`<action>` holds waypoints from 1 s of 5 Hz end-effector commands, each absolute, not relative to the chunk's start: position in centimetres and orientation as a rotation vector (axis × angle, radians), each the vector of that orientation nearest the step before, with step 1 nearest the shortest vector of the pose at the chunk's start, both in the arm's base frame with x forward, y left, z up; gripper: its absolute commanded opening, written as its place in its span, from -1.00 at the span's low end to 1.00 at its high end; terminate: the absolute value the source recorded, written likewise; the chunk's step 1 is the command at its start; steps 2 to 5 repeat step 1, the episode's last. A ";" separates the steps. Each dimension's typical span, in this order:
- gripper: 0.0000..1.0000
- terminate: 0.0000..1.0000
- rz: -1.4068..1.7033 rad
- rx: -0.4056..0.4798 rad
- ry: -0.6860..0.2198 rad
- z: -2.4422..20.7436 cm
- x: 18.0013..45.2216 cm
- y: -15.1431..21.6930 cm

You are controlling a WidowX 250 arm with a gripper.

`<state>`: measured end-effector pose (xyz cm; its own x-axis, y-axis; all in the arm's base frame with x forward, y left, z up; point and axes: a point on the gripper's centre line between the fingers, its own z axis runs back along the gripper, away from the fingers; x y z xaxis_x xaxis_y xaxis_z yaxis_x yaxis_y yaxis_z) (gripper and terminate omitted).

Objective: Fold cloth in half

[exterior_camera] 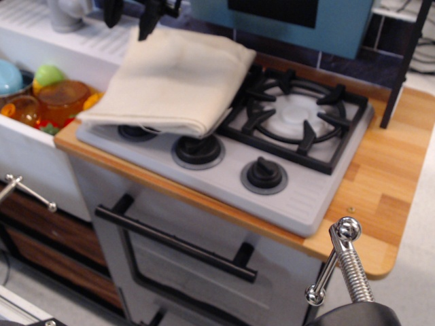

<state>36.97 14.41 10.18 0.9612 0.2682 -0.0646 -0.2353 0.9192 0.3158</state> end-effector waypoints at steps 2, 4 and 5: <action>1.00 1.00 0.273 0.320 0.057 12.3 37.0 14.9; 1.00 1.00 0.273 0.320 0.057 12.3 37.0 14.9; 1.00 1.00 0.273 0.320 0.057 12.3 37.0 14.9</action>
